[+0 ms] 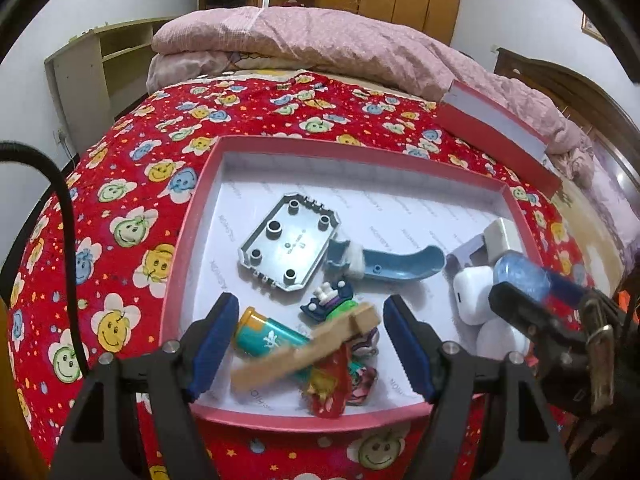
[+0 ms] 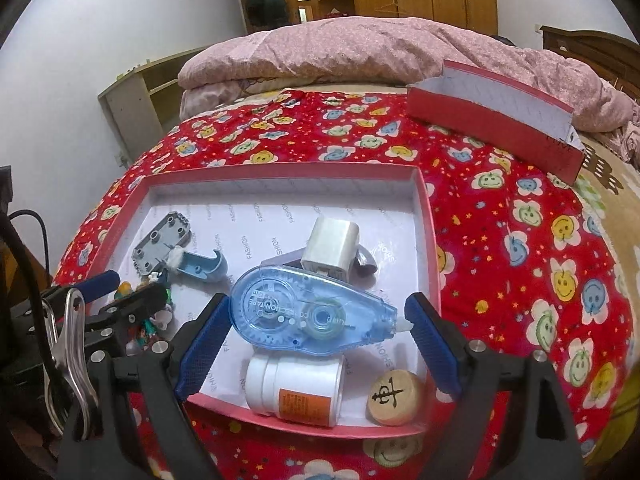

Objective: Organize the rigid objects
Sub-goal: 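Carry the wooden piece and correction tape into the red box, then open both grippers to release the wooden piece and tape, then lift out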

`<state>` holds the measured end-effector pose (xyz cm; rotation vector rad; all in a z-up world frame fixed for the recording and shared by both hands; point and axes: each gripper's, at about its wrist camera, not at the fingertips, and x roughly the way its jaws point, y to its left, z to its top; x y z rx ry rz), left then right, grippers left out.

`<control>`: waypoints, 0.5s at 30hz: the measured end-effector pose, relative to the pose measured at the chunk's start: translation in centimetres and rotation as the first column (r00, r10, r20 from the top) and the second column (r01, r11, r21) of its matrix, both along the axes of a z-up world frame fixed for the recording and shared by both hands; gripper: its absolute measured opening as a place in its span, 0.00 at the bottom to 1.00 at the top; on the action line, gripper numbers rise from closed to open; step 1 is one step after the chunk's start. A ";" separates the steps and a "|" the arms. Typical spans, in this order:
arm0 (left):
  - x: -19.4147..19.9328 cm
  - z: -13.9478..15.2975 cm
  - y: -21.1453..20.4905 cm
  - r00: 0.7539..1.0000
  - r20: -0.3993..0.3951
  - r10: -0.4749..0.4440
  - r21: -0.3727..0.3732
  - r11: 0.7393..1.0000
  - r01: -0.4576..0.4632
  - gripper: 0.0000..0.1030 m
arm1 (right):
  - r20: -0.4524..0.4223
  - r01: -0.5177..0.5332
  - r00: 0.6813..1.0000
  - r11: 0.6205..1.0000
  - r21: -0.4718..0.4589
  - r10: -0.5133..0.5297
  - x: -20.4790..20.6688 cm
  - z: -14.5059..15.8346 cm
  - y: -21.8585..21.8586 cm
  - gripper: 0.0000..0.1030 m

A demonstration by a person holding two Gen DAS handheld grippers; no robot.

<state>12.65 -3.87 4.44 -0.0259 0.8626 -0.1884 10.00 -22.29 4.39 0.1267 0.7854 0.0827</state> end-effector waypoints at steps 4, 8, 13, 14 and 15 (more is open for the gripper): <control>-0.1 0.0 -0.1 1.000 0.007 0.022 0.035 0.999 -0.022 0.83 | 0.022 0.019 1.000 0.999 0.037 -0.020 -0.1 0.2 -0.4 0.89; -0.1 0.0 0.3 1.000 0.001 0.027 0.023 0.999 -0.027 0.83 | 0.046 0.027 0.998 0.997 0.069 -0.030 -0.4 0.8 -0.8 0.96; -0.7 0.6 0.7 0.999 0.011 0.037 0.013 0.999 -0.037 0.84 | 0.068 0.009 0.998 0.999 0.049 -0.013 -1.0 1.6 -0.5 0.96; -0.9 0.8 0.7 0.999 0.015 0.038 0.014 0.999 -0.039 0.84 | 0.073 0.006 0.997 0.999 0.047 -0.009 -1.3 1.8 -0.4 0.96; -1.2 1.0 0.7 0.999 0.021 0.040 0.015 0.999 -0.040 0.85 | 0.075 0.002 0.997 0.999 0.046 -0.005 -1.5 1.9 -0.3 0.96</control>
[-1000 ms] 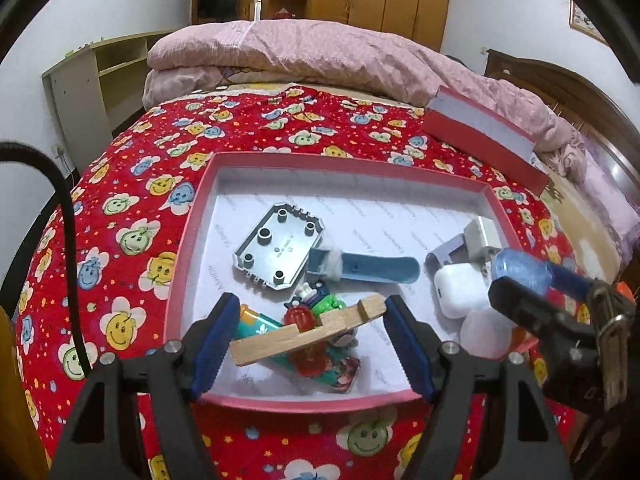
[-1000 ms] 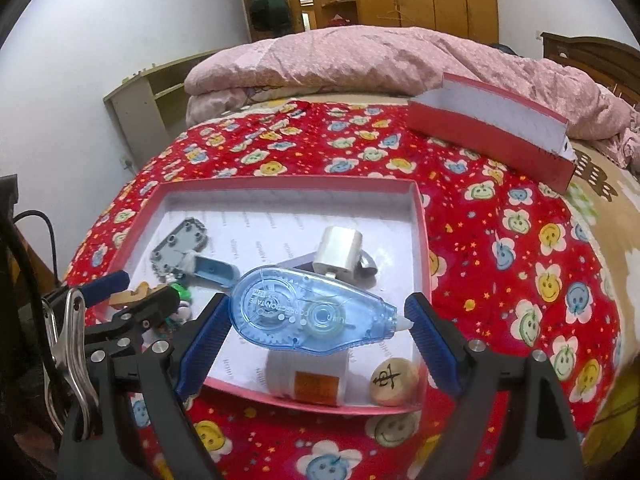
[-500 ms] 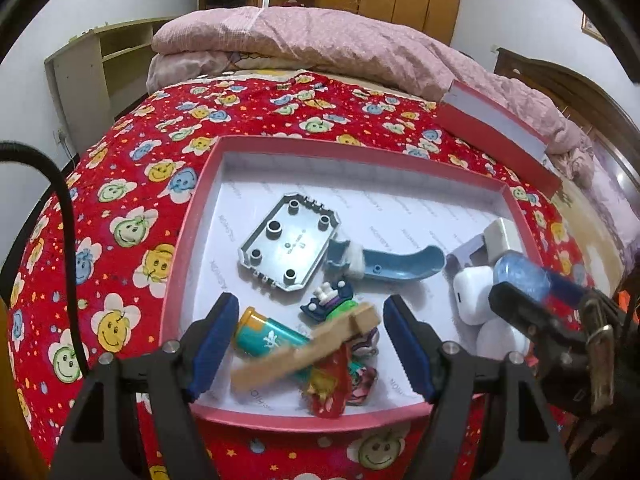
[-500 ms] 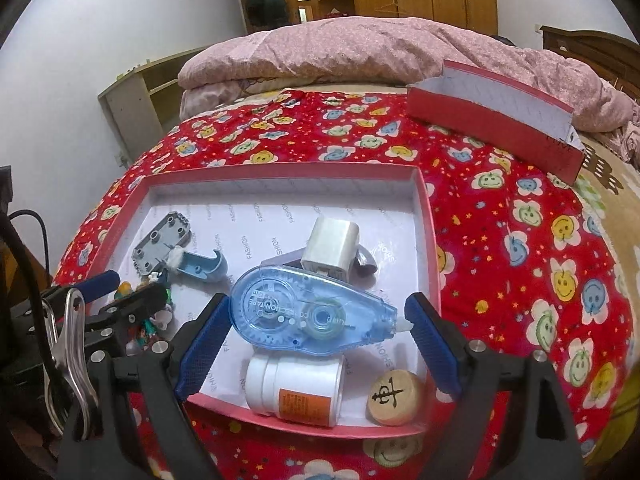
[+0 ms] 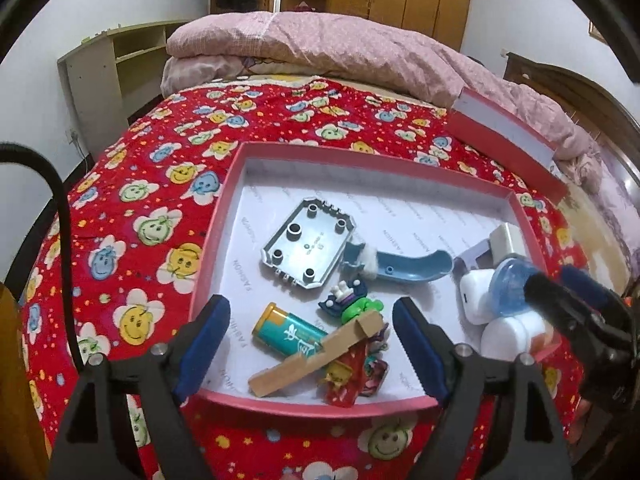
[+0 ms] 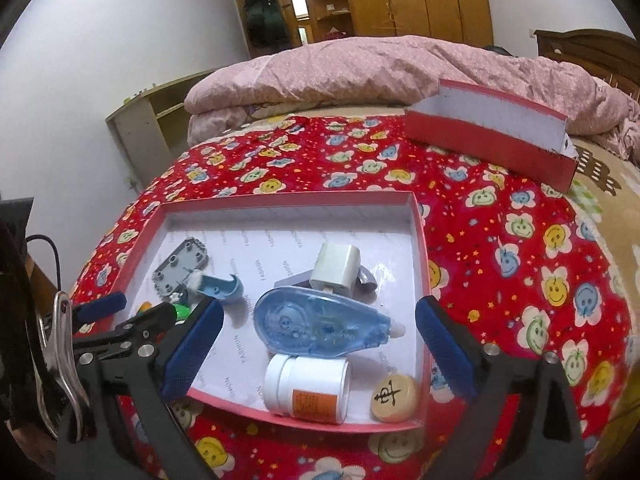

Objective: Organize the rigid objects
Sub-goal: 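Open both grippers to release the wooden piece and tape, then lift out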

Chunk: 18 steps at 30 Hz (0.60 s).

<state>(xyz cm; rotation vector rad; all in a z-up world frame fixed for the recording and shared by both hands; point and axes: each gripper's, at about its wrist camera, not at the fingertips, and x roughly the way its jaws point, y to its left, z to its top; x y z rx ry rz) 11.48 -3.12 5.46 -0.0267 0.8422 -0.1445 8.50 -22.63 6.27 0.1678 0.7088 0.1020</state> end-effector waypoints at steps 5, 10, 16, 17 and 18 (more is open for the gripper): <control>-1.1 0.7 0.6 1.000 0.004 0.014 -0.014 1.000 -0.014 0.86 | 0.018 -0.026 0.999 1.000 -0.008 0.027 -1.4 0.5 0.4 0.96; -2.6 1.3 1.1 1.000 0.004 0.021 -0.021 1.000 -0.021 0.86 | 0.042 -0.051 0.998 0.999 -0.015 0.052 -2.9 1.0 1.0 0.96; -4.4 2.2 1.3 0.999 0.028 0.022 -0.004 1.000 -0.022 0.86 | 0.058 -0.056 0.997 0.998 -0.008 0.057 -4.8 1.4 1.2 0.96; -4.8 2.3 1.3 0.999 0.031 0.020 0.002 1.000 -0.020 0.86 | 0.056 -0.056 0.997 0.998 -0.012 0.056 -5.2 1.4 1.2 0.96; -5.1 2.3 1.2 0.999 0.034 0.018 0.007 1.000 -0.018 0.86 | 0.053 -0.054 0.997 0.998 -0.017 0.055 -5.4 1.4 1.3 0.96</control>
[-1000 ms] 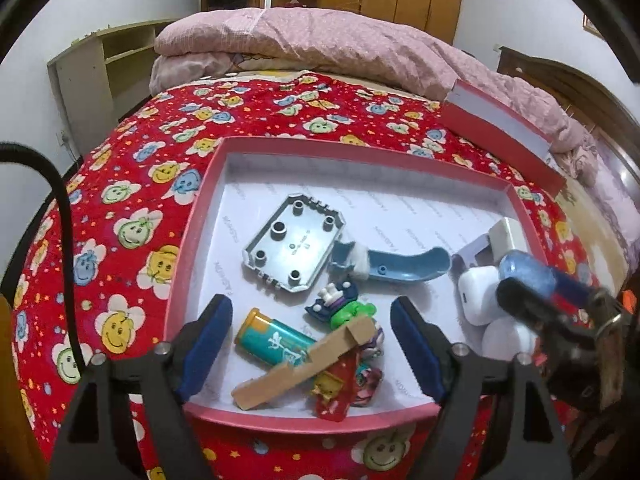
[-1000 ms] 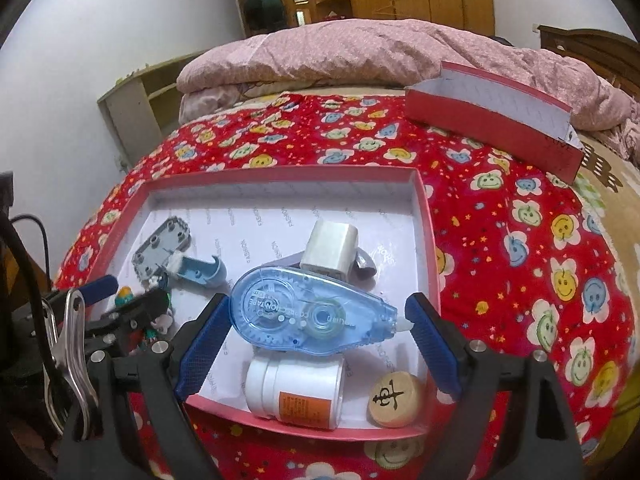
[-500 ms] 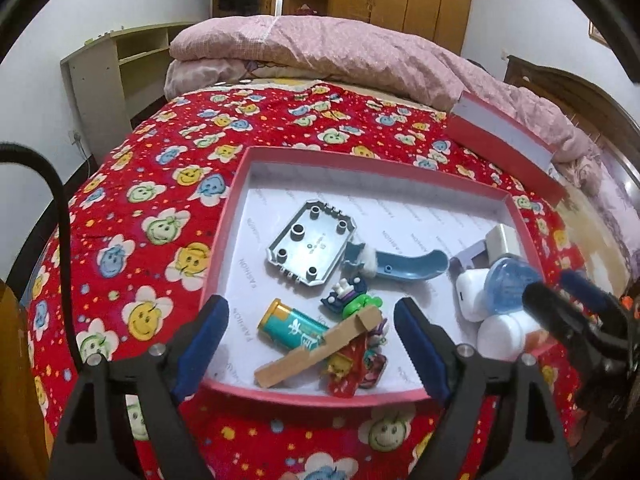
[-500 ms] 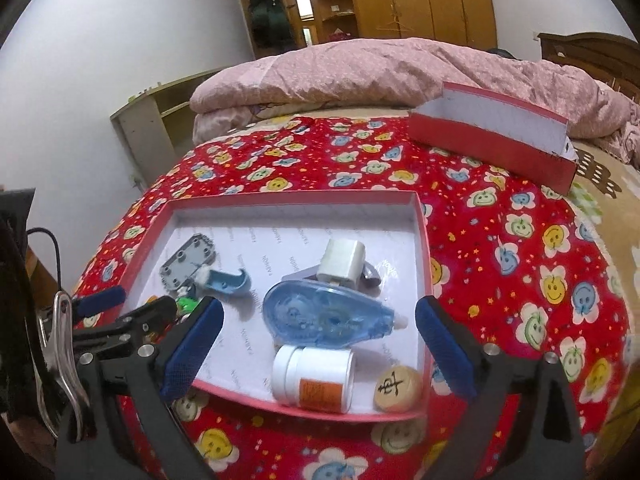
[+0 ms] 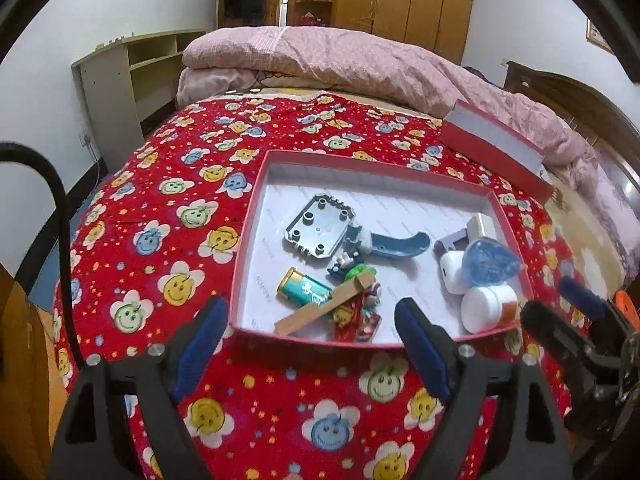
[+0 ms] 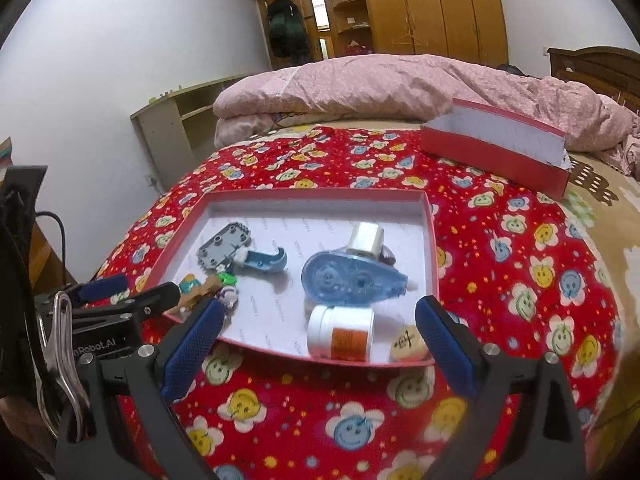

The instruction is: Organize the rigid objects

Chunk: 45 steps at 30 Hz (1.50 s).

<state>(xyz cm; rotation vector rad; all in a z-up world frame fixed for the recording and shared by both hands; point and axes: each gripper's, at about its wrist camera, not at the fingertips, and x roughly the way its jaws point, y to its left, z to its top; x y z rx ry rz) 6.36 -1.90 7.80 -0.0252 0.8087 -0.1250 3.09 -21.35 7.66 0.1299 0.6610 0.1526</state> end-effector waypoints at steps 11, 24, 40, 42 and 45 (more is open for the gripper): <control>-3.4 -1.6 -0.3 1.000 -0.027 -0.010 0.029 1.000 0.011 0.86 | -0.085 0.016 0.996 0.998 -0.067 -0.022 -3.0 -2.7 0.9 0.96; -4.2 -5.1 -1.0 0.997 -0.073 -0.030 0.070 0.997 0.035 0.86 | -0.172 0.048 0.983 0.994 -0.099 -0.065 -3.8 -6.5 0.8 0.96; -3.8 -7.3 -1.2 0.996 -0.092 -0.007 0.094 0.995 0.015 0.88 | -0.199 0.062 0.976 0.989 -0.136 -0.088 -3.5 -8.5 0.8 0.97; -3.8 -7.3 -1.2 0.996 -0.092 -0.005 0.092 0.996 0.014 0.88 | -0.195 0.065 0.977 0.989 -0.133 -0.090 -3.6 -8.5 0.8 0.97; -3.8 -7.4 -1.2 0.996 -0.091 -0.006 0.094 0.995 0.014 0.89 | -0.192 0.068 0.977 0.989 -0.131 -0.092 -3.6 -8.5 0.9 0.98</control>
